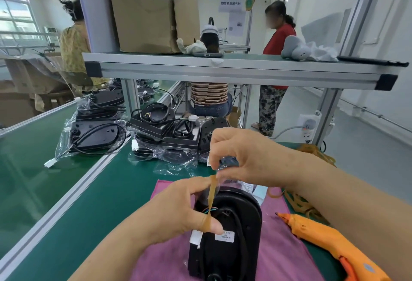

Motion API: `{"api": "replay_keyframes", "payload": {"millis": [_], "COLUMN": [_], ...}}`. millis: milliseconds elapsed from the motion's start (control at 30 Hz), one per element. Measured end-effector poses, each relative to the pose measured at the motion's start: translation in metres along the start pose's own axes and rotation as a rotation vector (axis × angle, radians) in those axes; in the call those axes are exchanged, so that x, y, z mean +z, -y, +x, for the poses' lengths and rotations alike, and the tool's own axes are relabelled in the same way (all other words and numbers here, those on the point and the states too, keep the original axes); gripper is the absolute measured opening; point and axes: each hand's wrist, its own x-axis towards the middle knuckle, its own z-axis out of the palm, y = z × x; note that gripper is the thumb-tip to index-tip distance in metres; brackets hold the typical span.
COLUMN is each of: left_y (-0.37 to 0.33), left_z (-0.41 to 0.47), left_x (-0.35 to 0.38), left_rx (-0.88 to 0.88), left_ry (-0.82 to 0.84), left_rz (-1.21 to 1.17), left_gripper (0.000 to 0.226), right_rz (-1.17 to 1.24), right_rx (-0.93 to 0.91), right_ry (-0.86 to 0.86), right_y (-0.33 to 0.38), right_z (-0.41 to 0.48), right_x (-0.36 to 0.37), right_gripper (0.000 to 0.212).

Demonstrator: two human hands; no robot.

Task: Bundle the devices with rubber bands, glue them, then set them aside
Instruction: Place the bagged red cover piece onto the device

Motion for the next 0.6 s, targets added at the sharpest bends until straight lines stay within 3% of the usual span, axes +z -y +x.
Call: {"api": "replay_keyframes", "payload": {"millis": [333,600], "left_y": [0.000,0.001], "left_z": [0.000,-0.005], "left_x": [0.000,-0.001], "left_rx": [0.000,-0.003], "left_ry": [0.028,0.051], "left_rz": [-0.046,-0.069], "left_gripper": [0.064,0.058], "right_rz": [-0.152,-0.288], "right_rx": [-0.168,-0.389], "right_ry": [0.026,-0.026], "right_y": [-0.002,-0.007], "right_z": [-0.004,0.001], "right_x": [0.006,0.014], "right_gripper": [0.005,0.020]}}
